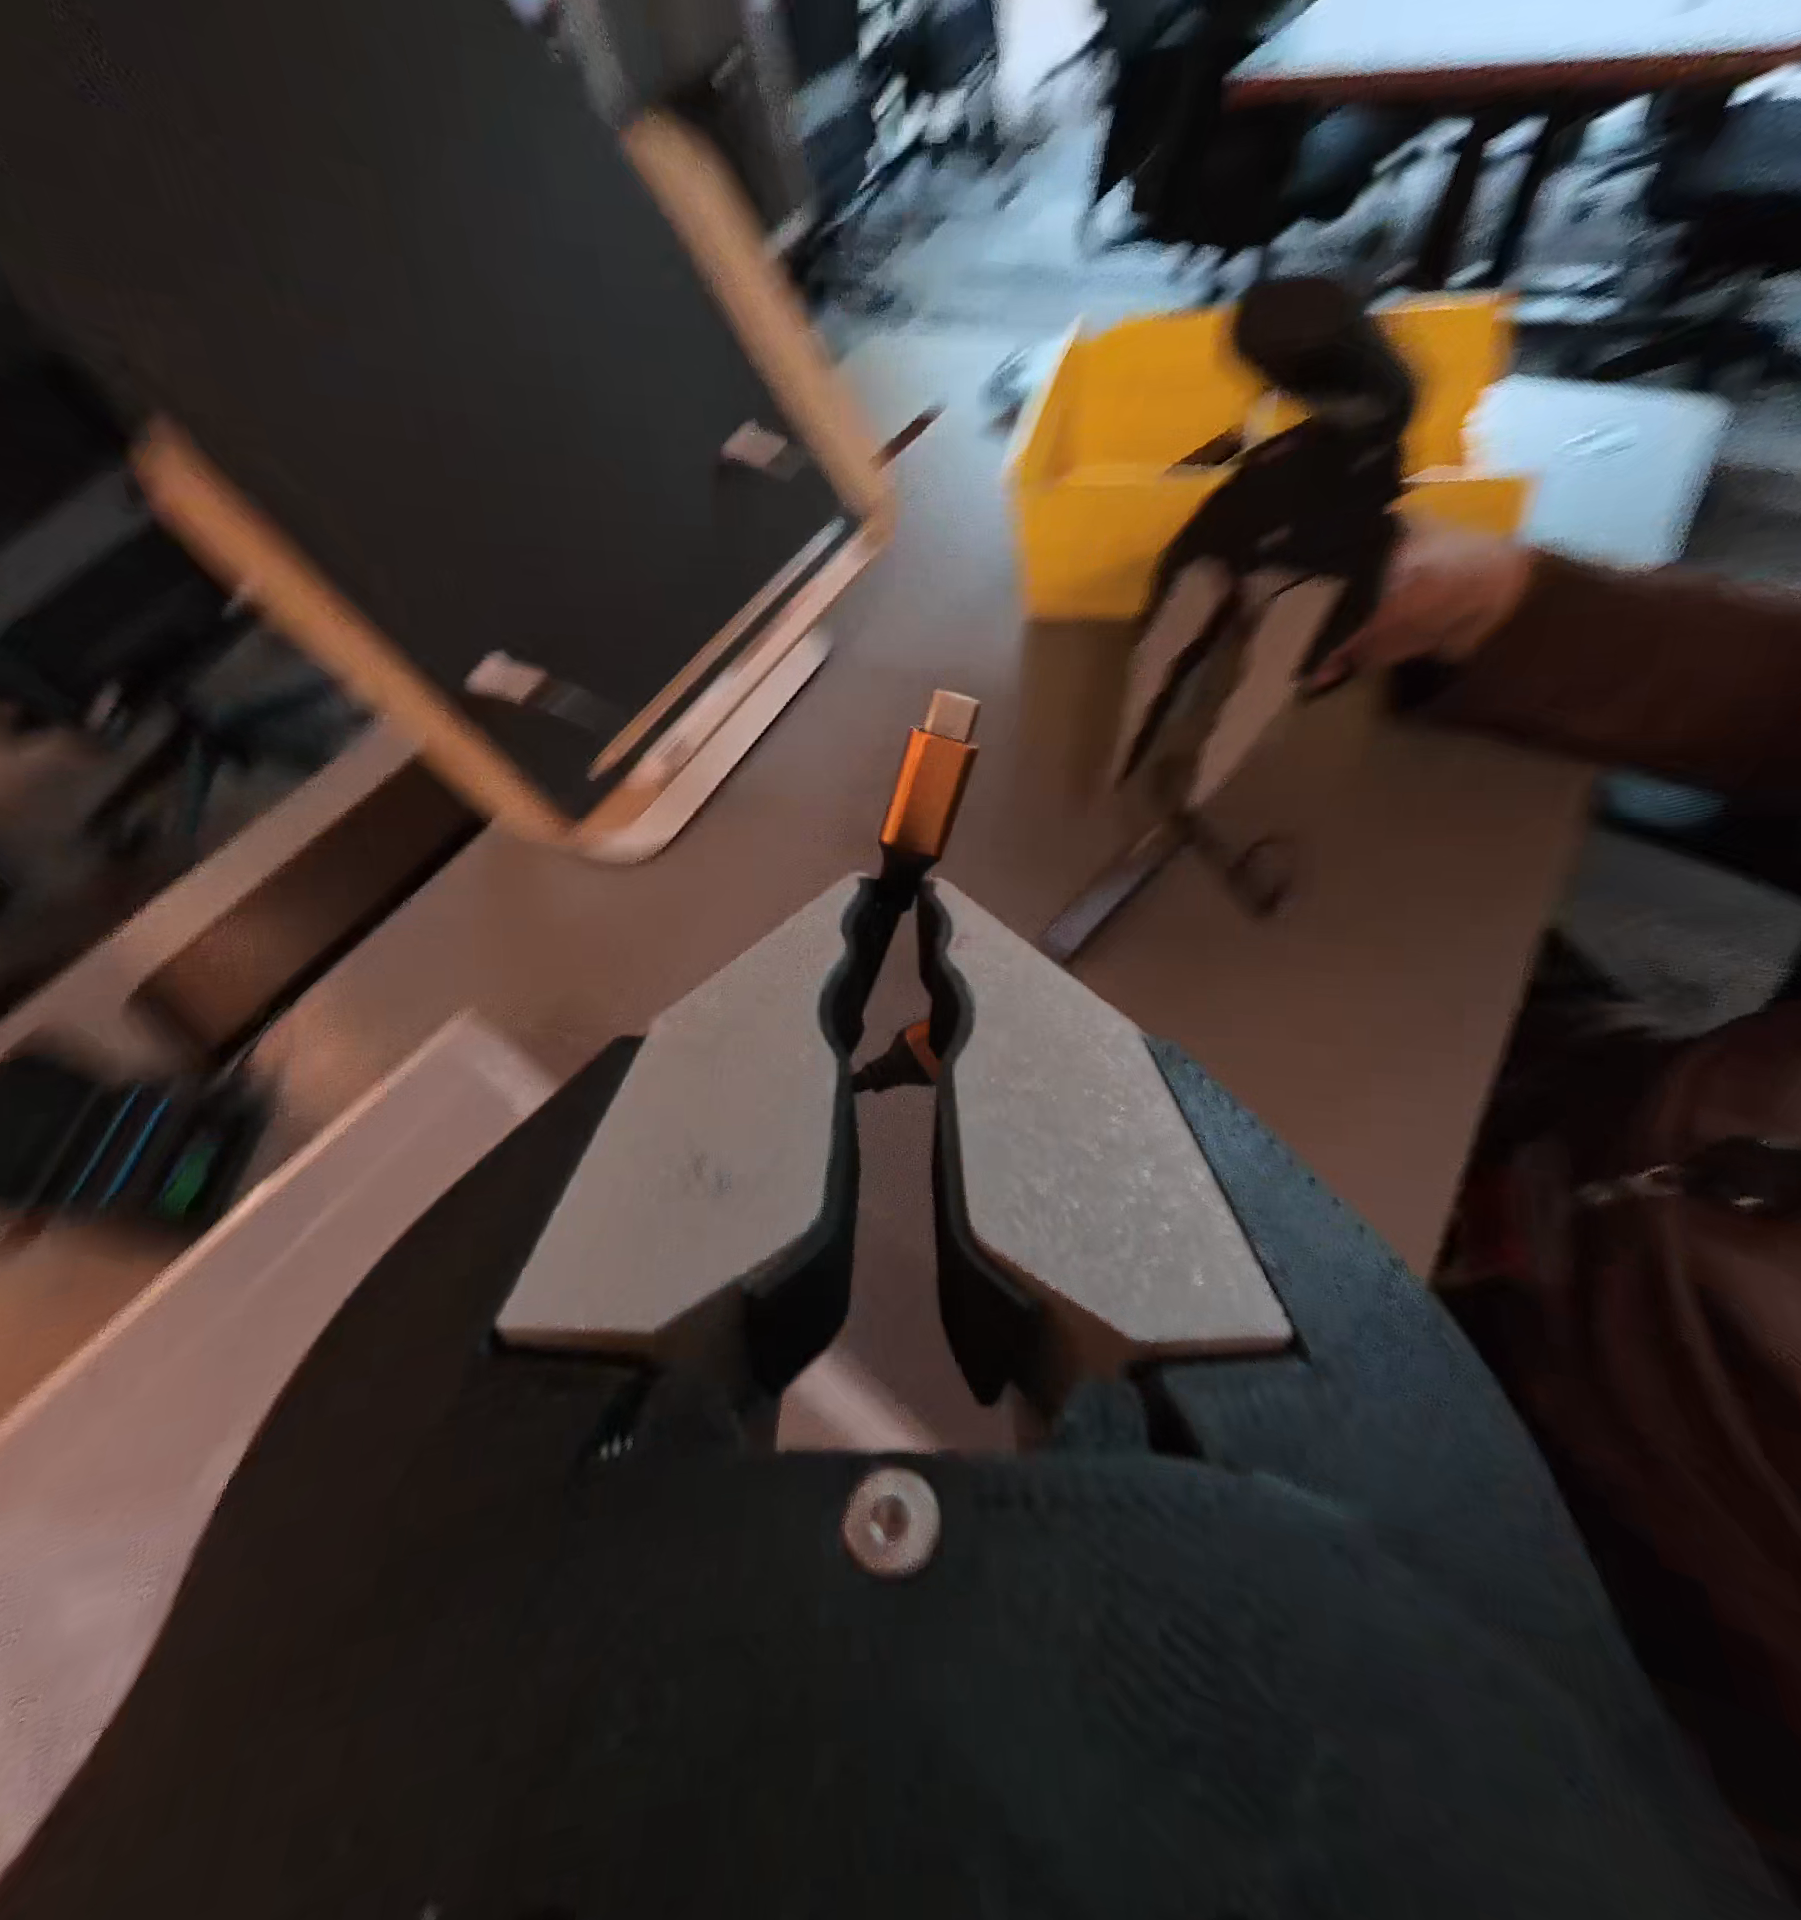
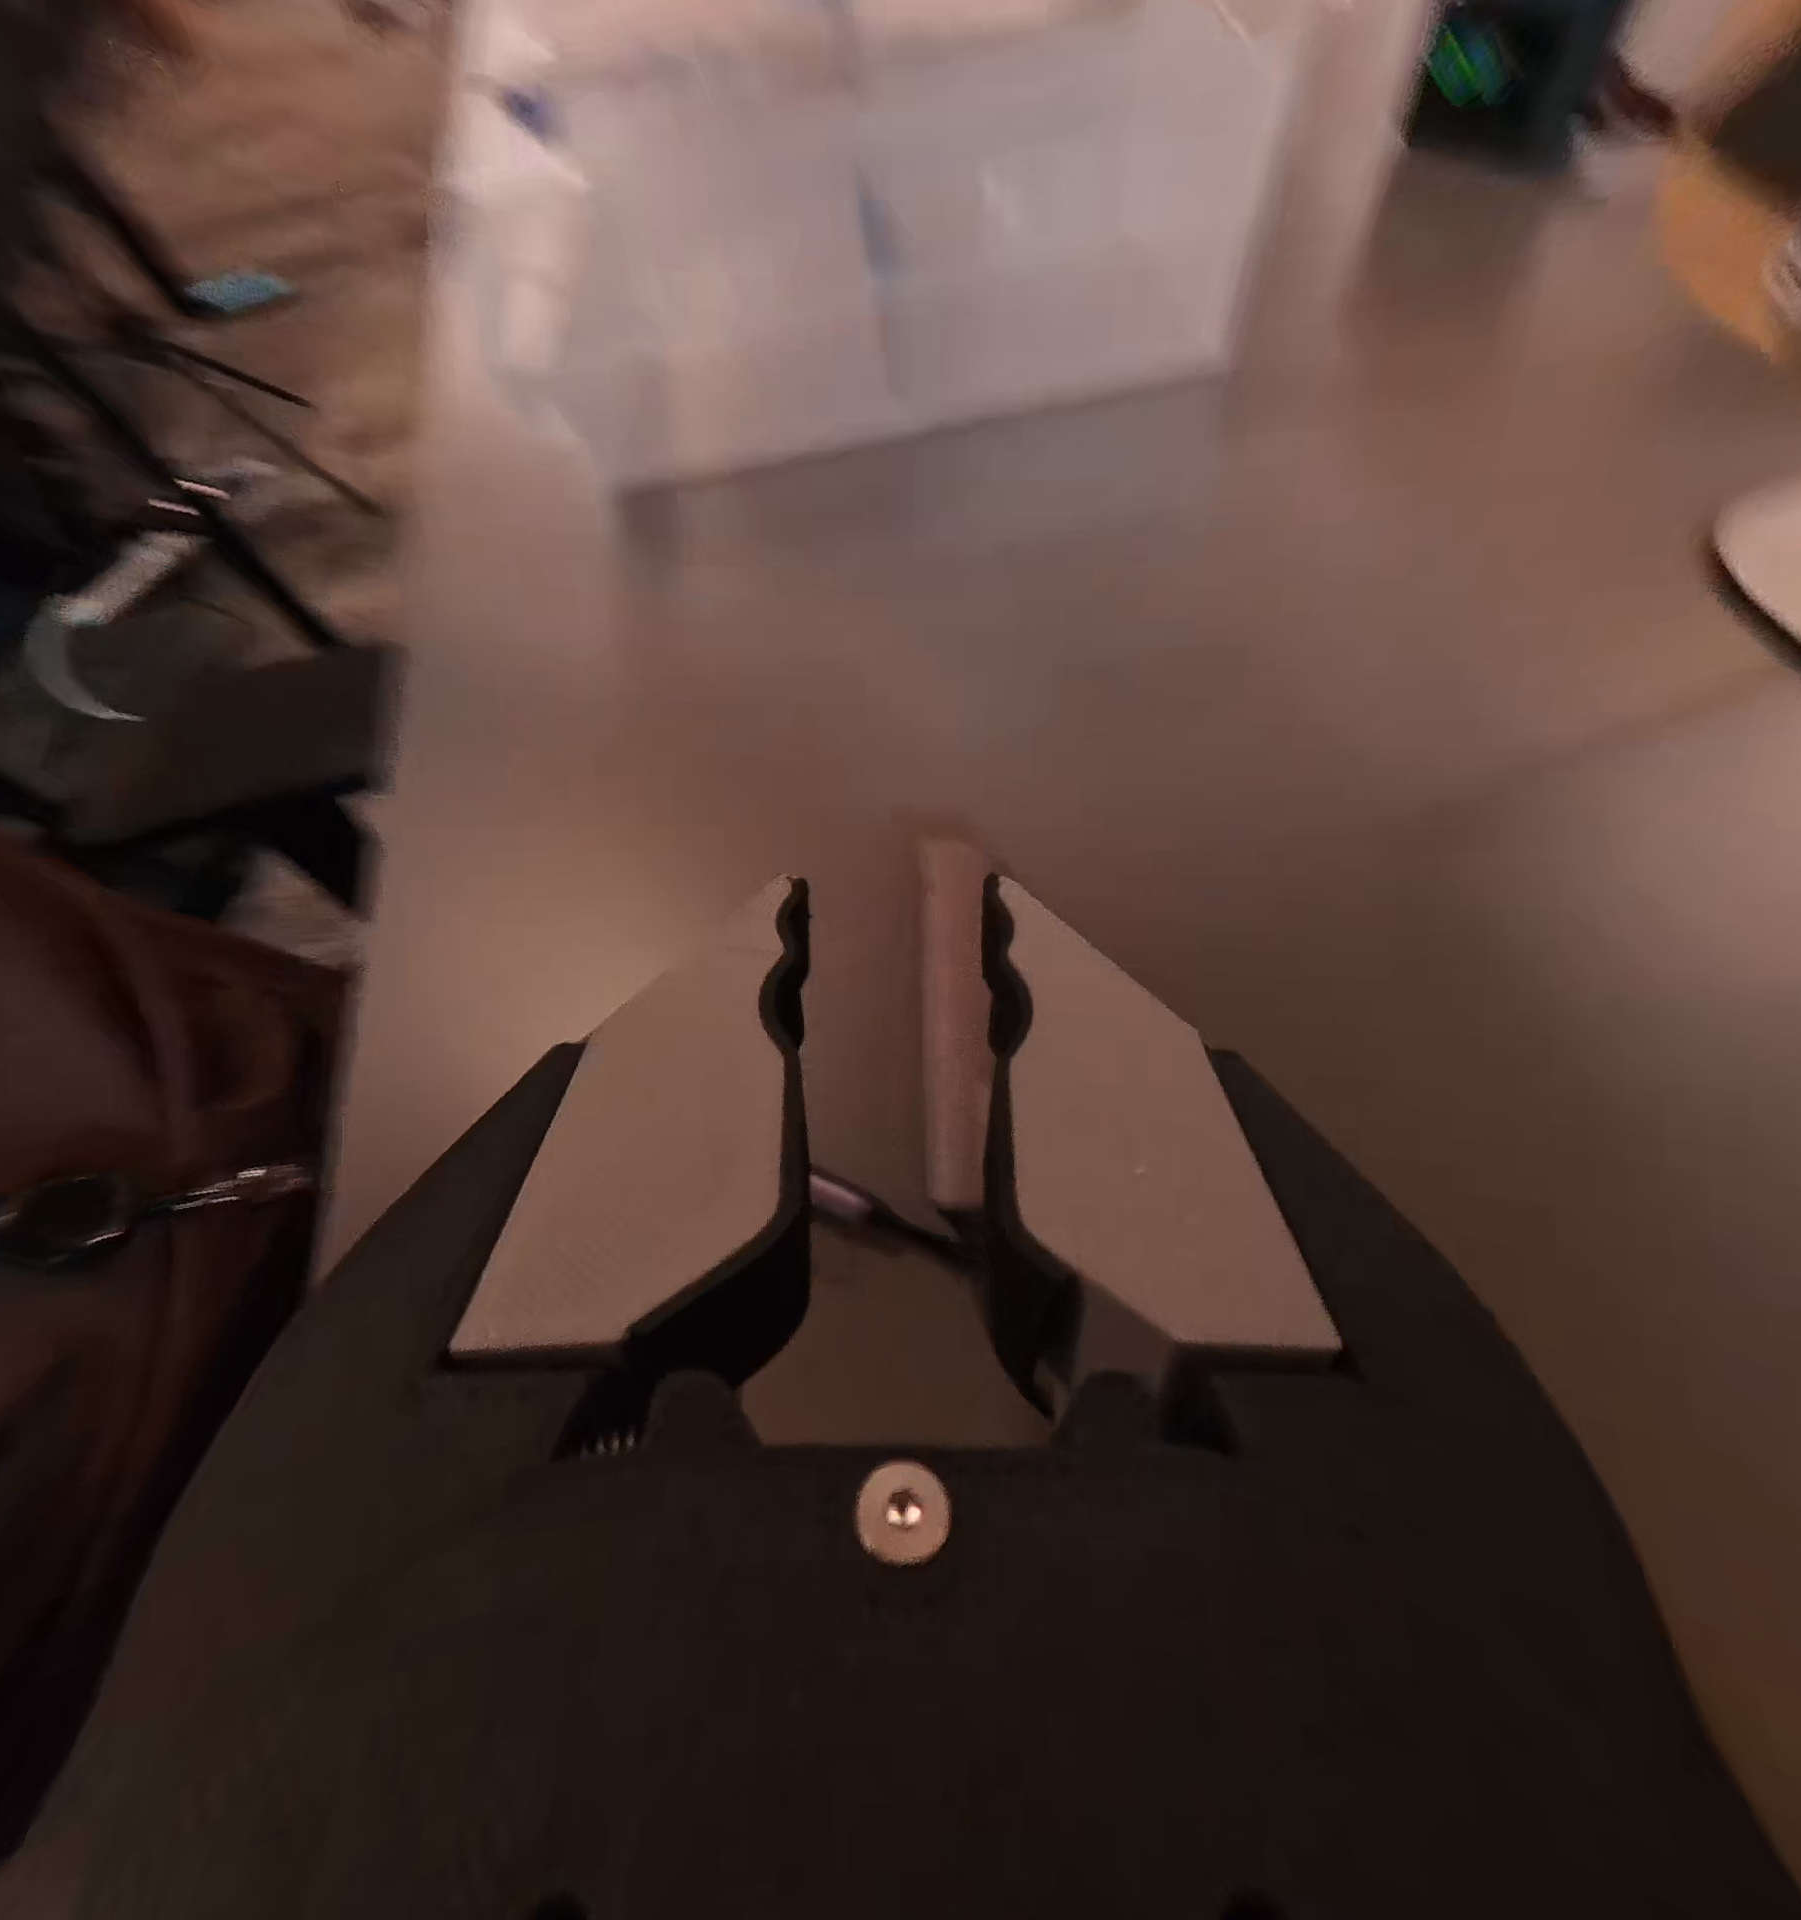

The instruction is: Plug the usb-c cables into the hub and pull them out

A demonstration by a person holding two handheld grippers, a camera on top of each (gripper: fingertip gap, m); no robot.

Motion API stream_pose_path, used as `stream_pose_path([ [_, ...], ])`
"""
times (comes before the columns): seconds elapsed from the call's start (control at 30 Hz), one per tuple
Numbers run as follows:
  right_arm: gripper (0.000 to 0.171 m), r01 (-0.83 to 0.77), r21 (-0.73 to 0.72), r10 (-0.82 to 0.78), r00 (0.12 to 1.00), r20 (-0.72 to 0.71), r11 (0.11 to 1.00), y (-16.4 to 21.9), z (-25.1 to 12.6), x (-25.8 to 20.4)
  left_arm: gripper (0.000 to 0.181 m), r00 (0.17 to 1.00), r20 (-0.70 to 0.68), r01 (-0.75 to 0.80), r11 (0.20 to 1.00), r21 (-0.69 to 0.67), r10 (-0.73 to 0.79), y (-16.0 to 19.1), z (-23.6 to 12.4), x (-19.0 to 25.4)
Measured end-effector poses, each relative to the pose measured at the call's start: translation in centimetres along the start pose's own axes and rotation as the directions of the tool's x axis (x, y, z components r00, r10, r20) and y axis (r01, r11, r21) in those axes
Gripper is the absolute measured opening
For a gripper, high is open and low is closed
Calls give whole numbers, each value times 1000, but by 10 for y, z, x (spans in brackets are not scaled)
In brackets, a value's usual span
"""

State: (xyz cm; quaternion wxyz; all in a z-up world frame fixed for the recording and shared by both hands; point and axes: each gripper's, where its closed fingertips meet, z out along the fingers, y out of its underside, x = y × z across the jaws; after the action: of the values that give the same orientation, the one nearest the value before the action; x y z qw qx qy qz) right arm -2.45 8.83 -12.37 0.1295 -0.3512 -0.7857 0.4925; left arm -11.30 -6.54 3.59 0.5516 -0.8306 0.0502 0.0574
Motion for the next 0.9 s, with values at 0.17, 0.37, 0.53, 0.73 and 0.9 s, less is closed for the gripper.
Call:
stream_pose_path([
  [0.17,30,79,227,-119,978,171,971,-35,-20,-42,4,963,-226,-97,973,207,144,-23,84,101],
  [0.37,14,6,405,-108,968,228,914,-60,-56,-44,4,898,-437,103,939,327,53,-26,164,133],
  [0.53,18,-6,442,-80,981,176,897,-64,-64,-30,4,851,-524,182,922,343,27,-21,184,137],
  [0.73,9,59,461,-121,987,106,885,-65,-61,-30,5,807,-577,329,906,267,-123,-15,189,138],
  [0.9,9,94,411,-94,995,-21,907,-60,-62,-25,2,813,-559,337,915,221,-164,-5,192,138],
])
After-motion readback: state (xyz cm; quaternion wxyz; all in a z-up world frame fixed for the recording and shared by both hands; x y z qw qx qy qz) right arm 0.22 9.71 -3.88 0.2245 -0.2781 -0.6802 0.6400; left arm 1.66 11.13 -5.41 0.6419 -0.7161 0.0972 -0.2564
